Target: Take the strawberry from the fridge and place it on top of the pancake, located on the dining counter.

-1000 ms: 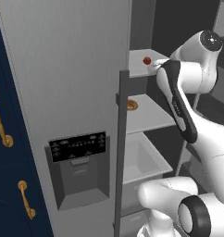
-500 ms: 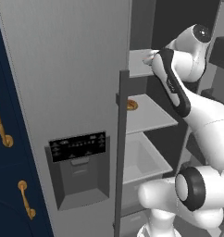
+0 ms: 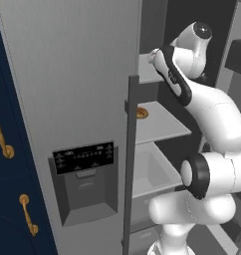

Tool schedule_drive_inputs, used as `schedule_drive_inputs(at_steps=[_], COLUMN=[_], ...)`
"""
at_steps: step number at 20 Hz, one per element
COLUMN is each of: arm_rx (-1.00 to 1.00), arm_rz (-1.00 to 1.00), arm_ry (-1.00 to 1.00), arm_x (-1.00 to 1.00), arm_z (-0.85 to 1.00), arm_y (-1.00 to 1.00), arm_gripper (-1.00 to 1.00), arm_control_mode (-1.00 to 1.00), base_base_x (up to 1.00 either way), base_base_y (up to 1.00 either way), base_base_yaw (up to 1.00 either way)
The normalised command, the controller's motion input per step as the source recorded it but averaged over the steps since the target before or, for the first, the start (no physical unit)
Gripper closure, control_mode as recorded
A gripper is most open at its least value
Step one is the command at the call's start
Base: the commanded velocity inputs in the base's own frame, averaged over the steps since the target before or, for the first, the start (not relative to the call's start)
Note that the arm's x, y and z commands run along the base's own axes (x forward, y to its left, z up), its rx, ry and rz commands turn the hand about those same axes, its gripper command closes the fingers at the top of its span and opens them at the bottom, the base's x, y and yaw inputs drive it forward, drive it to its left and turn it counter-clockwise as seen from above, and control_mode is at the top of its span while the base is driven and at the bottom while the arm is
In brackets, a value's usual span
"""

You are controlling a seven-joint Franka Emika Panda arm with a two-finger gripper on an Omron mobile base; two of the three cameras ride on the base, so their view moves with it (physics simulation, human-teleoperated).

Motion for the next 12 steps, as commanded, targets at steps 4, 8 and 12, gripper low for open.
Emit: schedule_drive_inputs(at_steps=[4,8,12], arm_rx=[0.00,0.00,0.00], arm_rz=[0.00,0.00,0.00], arm_ry=[0.05,0.03,0.10], arm_x=[0.59,0.63,0.08], arm_z=[0.00,-0.03,-0.06], arm_y=[0.00,0.00,0.00], arm_gripper=[-1.00,-1.00,-1.00], arm_control_mode=[-1.00,-1.00,-1.00], base_base_x=[0.00,0.00,0.00], base_base_y=[0.00,0.00,0.00], base_base_yaw=[0.00,0.00,0.00])
